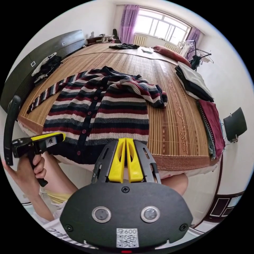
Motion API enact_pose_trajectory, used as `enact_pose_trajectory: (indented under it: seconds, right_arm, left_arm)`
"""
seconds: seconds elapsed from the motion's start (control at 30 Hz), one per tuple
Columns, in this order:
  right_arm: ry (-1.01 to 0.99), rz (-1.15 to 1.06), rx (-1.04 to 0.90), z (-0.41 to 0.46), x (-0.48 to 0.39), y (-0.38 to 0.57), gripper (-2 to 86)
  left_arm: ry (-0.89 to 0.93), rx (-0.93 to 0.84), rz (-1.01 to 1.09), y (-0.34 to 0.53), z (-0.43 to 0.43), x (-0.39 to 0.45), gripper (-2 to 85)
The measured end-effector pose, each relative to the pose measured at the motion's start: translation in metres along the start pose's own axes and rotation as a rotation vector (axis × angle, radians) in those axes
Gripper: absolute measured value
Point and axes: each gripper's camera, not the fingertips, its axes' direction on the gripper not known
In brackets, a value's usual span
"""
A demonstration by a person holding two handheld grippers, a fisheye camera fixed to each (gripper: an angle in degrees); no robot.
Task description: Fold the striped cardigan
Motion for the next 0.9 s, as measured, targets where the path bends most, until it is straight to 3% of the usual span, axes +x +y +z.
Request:
enact_pose_trajectory:
  seconds: [0.1,0.2,0.33,0.47,0.83,0.9]
  right_arm:
    - [0.082,0.138,0.001,0.007,0.004,0.001,-0.8]
    - [0.141,0.066,0.087,0.003,-0.012,0.012,-0.8]
    - [0.025,0.045,0.107,-0.008,-0.015,0.023,-0.8]
    - [-0.083,0.026,0.093,-0.005,-0.004,0.028,-0.8]
    - [-0.134,0.030,0.083,-0.002,0.020,0.058,-0.9]
    - [-0.142,0.038,0.092,-0.003,0.023,0.063,-0.9]
  left_arm:
    - [0.071,0.042,0.008,0.018,-0.010,-0.002,0.6]
    - [0.014,0.112,-0.001,0.037,-0.021,0.003,0.6]
    - [-0.100,0.207,0.024,0.074,-0.044,0.025,0.6]
    - [-0.059,0.220,0.035,0.098,-0.054,0.036,0.7]
    - [-0.042,0.362,0.133,0.160,-0.071,0.062,0.4]
    - [-0.170,0.410,0.145,0.175,-0.070,0.072,0.3]
